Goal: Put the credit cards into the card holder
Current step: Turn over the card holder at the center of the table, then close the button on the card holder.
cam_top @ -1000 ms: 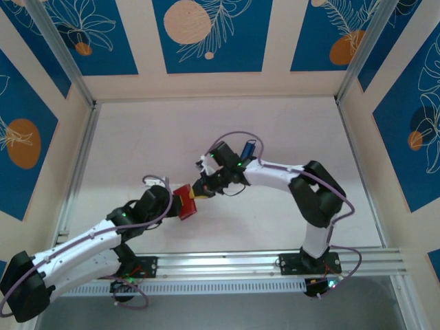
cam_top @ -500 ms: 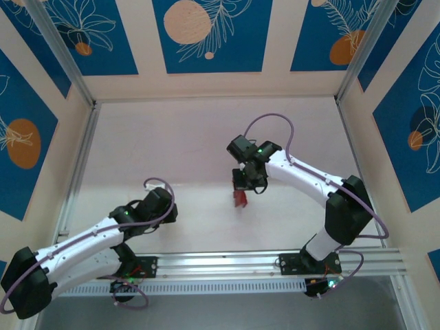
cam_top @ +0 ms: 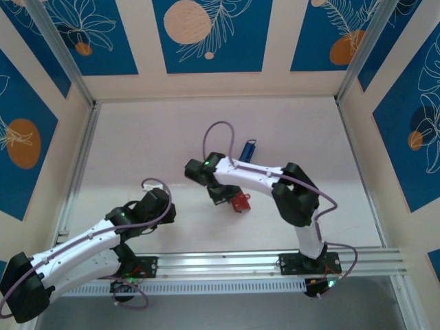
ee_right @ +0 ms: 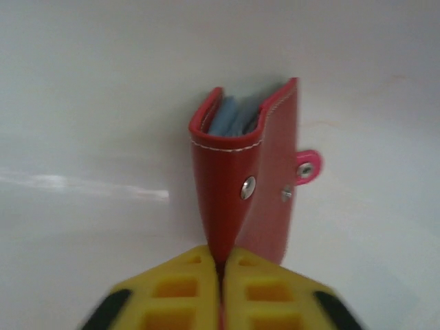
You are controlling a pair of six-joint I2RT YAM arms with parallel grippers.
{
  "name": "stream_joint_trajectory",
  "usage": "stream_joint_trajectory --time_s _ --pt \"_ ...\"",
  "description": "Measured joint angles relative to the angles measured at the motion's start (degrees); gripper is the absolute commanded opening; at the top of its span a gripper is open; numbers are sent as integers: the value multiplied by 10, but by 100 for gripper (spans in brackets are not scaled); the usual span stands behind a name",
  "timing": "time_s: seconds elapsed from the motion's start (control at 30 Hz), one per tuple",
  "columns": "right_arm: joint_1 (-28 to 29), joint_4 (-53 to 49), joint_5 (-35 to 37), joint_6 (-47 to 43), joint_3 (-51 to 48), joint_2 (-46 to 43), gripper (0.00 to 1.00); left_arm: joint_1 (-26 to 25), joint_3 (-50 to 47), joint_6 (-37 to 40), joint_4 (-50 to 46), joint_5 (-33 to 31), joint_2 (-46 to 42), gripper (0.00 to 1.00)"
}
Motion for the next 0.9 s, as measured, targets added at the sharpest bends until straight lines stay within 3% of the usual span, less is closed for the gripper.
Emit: stream_joint_trajectory --time_s 0.17,0.3,0.53,0.9 --pt "26 58 -80 -26 22 3 29 0 6 0 -23 -13 -7 21" --pt "-7 118 -153 -41 -37 -70 29 0 24 13 -24 -13 12 20" --pt "-145 160 -192 -57 -149 -221 28 0 133 74 44 52 188 17" --pt "-247 239 -279 -66 -292 -236 32 -23 337 114 159 174 468 10"
